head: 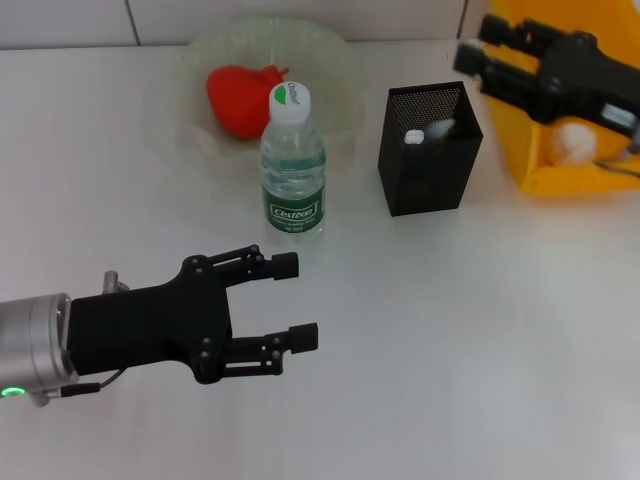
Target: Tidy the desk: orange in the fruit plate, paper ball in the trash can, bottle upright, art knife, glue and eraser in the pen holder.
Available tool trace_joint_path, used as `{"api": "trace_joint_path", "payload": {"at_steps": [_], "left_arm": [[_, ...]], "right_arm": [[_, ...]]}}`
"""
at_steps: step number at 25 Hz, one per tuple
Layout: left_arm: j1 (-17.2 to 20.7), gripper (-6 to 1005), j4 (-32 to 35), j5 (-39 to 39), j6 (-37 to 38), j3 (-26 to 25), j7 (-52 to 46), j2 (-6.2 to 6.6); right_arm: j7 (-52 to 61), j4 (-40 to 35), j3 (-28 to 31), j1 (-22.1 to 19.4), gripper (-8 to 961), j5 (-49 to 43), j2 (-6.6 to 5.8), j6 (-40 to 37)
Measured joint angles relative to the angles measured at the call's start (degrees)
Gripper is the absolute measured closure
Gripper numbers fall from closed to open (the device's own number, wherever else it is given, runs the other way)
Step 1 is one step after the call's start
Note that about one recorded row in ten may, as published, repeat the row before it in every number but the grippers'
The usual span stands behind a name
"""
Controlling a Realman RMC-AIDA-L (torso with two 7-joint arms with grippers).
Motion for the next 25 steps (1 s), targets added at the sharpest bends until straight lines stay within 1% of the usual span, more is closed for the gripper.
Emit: {"api": "trace_joint_path", "payload": {"at_steps": [2, 3, 6, 7, 8, 9, 10, 11, 12, 13, 14, 16, 17, 18, 21, 25], "left_arm": [[0.36, 187, 0.00, 0.00, 0.81, -0.59, -0.06, 0.17], [0.57, 187, 0.00, 0.00, 1.37, -1.11, -0.08, 0.32], [1.07, 187, 0.00, 0.01, 2.75, -1.91, -0.13, 0.69], [1.45, 187, 0.00, 0.02, 3.77, -2.31, -0.20, 1.15], [1.45, 187, 0.00, 0.02, 3.77, -2.31, -0.20, 1.15], [1.82, 187, 0.00, 0.09, 4.64, -2.54, -0.38, 1.67], [2.63, 187, 0.00, 0.30, 5.86, -2.72, -1.78, 3.05], [2.63, 187, 0.00, 0.30, 5.86, -2.72, -1.78, 3.05], [3.34, 187, 0.00, 0.41, 6.03, -2.75, -2.76, 3.93], [3.34, 187, 0.00, 0.41, 6.03, -2.75, -2.76, 3.93], [4.13, 187, 0.00, 0.43, 6.07, -2.80, -3.32, 4.51], [4.50, 187, 0.00, 0.37, 6.04, -2.83, -3.36, 4.74], [4.50, 187, 0.00, 0.37, 6.04, -2.83, -3.36, 4.74], [4.50, 187, 0.00, 0.37, 6.04, -2.83, -3.36, 4.74], [4.96, 187, 0.00, 0.40, 5.73, -3.23, -3.42, 4.91], [4.98, 187, 0.00, 0.44, 5.73, -3.29, -3.46, 4.82]], "right_arm": [[4.37, -4.22, 0.33, -2.28, 369, -4.24, -1.22, -6.44], [6.24, -5.73, 0.38, -3.21, 368, -6.53, -2.14, -10.64], [8.21, -5.98, 0.39, -4.33, 368, -11.77, -4.87, -21.17], [8.23, -5.40, 0.40, -4.49, 368, -13.86, -5.41, -23.85], [8.23, -4.83, 0.43, -4.69, 367, -15.59, -5.79, -25.82], [8.16, -4.21, 0.44, -4.97, 367, -17.28, -5.74, -26.68], [7.71, -3.57, 0.45, -5.63, 367, -19.93, -5.02, -27.19], [7.71, -3.57, 0.45, -5.63, 367, -19.93, -5.02, -27.19], [6.62, -3.29, 0.47, -6.35, 367, -22.18, -3.63, -26.98], [6.62, -3.29, 0.47, -6.35, 367, -22.18, -3.63, -26.98], [5.75, -2.98, 0.45, -6.63, 367, -22.79, -3.01, -26.77], [2.61, -1.43, 0.52, -7.10, 366, -23.28, -1.97, -26.17], [-0.67, 0.87, 0.98, -7.17, 366, -23.29, -1.57, -25.78], [-0.67, 0.87, 0.98, -7.17, 366, -23.29, -1.57, -25.78], [-4.93, 4.87, 2.06, -6.65, 366, -23.29, -1.49, -25.65], [-6.06, 5.48, 2.09, -6.55, 365, -23.32, -1.47, -25.29]]}}
